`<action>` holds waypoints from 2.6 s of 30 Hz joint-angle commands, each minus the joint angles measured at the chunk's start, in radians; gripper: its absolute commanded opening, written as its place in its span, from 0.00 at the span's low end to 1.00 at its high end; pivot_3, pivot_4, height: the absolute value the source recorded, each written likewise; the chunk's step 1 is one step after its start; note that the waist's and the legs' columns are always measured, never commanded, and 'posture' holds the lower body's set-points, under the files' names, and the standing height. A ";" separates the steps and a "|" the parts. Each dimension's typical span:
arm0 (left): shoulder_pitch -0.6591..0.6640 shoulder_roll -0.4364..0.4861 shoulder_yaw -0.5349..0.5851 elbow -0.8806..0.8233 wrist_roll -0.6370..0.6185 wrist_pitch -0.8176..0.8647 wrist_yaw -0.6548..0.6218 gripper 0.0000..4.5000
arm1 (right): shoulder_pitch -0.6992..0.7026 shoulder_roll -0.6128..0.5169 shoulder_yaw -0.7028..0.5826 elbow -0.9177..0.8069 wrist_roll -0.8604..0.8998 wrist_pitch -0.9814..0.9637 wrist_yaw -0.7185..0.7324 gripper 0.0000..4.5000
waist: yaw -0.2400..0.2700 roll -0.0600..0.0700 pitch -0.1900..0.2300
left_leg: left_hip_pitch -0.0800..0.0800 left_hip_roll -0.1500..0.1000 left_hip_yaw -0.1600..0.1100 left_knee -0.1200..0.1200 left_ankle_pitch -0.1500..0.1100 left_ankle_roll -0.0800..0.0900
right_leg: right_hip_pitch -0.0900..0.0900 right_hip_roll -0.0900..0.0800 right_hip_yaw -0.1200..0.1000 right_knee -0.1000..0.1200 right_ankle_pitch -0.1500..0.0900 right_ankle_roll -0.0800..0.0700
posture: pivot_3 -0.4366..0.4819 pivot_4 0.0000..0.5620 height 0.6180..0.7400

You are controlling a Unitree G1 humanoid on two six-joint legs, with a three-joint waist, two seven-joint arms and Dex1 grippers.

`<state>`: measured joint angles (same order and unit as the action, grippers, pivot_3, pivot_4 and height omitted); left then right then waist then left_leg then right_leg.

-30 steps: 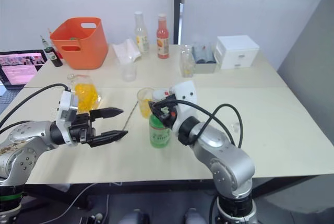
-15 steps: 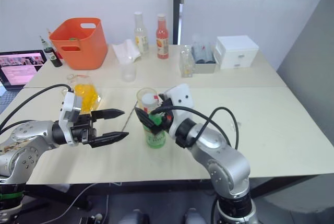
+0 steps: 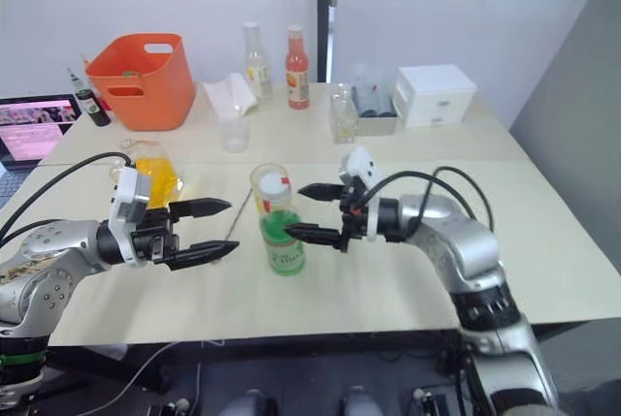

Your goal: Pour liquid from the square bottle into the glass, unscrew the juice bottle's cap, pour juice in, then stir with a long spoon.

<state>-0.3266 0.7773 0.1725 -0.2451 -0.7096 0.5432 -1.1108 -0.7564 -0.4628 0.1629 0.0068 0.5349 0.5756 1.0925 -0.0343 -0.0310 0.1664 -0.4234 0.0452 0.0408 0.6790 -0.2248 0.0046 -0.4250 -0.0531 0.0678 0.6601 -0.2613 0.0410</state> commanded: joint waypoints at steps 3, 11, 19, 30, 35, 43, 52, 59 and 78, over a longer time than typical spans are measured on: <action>0.006 0.007 0.031 -0.047 -0.018 0.000 0.017 1.00 | -0.115 0.065 0.022 0.175 -0.040 -0.143 0.140 0.99 | -0.003 0.000 0.000 | -0.001 0.000 0.000 0.000 0.000 0.000 | 0.000 0.000 0.000 0.000 0.000 0.000 | 0.48 0.27 0.79; 0.027 0.018 0.049 -0.072 -0.027 0.011 0.036 1.00 | -0.163 0.117 0.011 0.300 -0.078 -0.222 0.227 0.68 | 0.005 0.000 0.000 | -0.001 -0.001 -0.001 0.000 0.000 0.000 | 0.000 -0.003 -0.001 0.000 0.000 0.000 | 0.48 0.27 0.79; 0.028 0.023 0.057 -0.079 -0.035 0.021 0.039 1.00 | -0.130 0.131 -0.015 0.253 -0.076 -0.219 0.198 0.31 | 0.004 0.000 0.000 | 0.000 -0.001 -0.001 0.000 0.000 0.000 | -0.001 -0.002 -0.001 0.002 0.000 0.000 | 0.48 0.27 0.79; 0.014 0.014 0.042 -0.056 -0.024 0.010 0.027 1.00 | 0.111 0.151 -0.121 -0.467 0.039 0.294 -0.375 0.31 | 0.018 0.000 0.000 | -0.002 0.000 -0.001 0.000 0.000 0.000 | -0.002 -0.003 -0.001 0.003 0.000 0.000 | 0.48 0.27 0.79; 0.005 0.011 0.038 -0.047 -0.021 0.006 0.023 1.00 | 0.160 0.172 -0.094 -0.663 0.030 0.451 -0.576 0.31 | 0.016 0.000 0.000 | -0.001 -0.001 0.000 0.000 0.000 -0.001 | -0.003 -0.003 -0.001 0.003 0.000 0.000 | 0.48 0.27 0.79; -0.023 0.022 0.021 -0.013 -0.012 0.001 -0.014 1.00 | 0.272 0.302 0.001 -0.747 -0.151 0.427 -0.911 0.31 | 0.016 0.000 0.000 | -0.002 -0.002 0.000 0.000 0.000 -0.001 | -0.003 -0.003 -0.001 0.002 0.000 0.000 | 0.48 0.27 0.79; -0.044 0.025 0.014 0.019 0.006 -0.008 -0.048 1.00 | 0.343 0.378 0.067 -0.690 -0.242 0.228 -0.969 0.31 | 0.016 0.000 0.000 | -0.001 -0.002 0.000 0.001 0.000 -0.001 | -0.002 -0.002 -0.001 0.002 0.000 0.000 | 0.48 0.27 0.79; -0.037 0.026 0.016 0.033 0.014 -0.027 -0.060 1.00 | 0.363 0.374 0.081 -0.656 -0.228 0.204 -0.919 0.31 | 0.013 0.000 0.000 | -0.001 -0.001 0.000 0.001 0.000 -0.001 | -0.002 -0.002 -0.001 0.002 0.000 0.000 | 0.48 0.27 0.79; -0.018 0.016 0.019 0.041 0.023 -0.055 -0.073 1.00 | 0.159 0.021 -0.056 -0.309 -0.008 0.055 -0.237 1.00 | 0.016 -0.001 0.000 | 0.000 0.000 0.000 0.000 0.000 -0.001 | 0.000 -0.001 -0.001 0.001 0.000 0.000 | 0.48 0.27 0.79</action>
<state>-0.3422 0.7894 0.1772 -0.1943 -0.6834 0.5029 -1.1753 -0.5849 -0.4420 0.1158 -0.3085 0.4995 0.6712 0.8085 -0.0187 -0.0316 0.1665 -0.4229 0.0453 0.0407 0.6790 -0.2246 0.0040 -0.4250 -0.0534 0.0667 0.6609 -0.2617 0.0403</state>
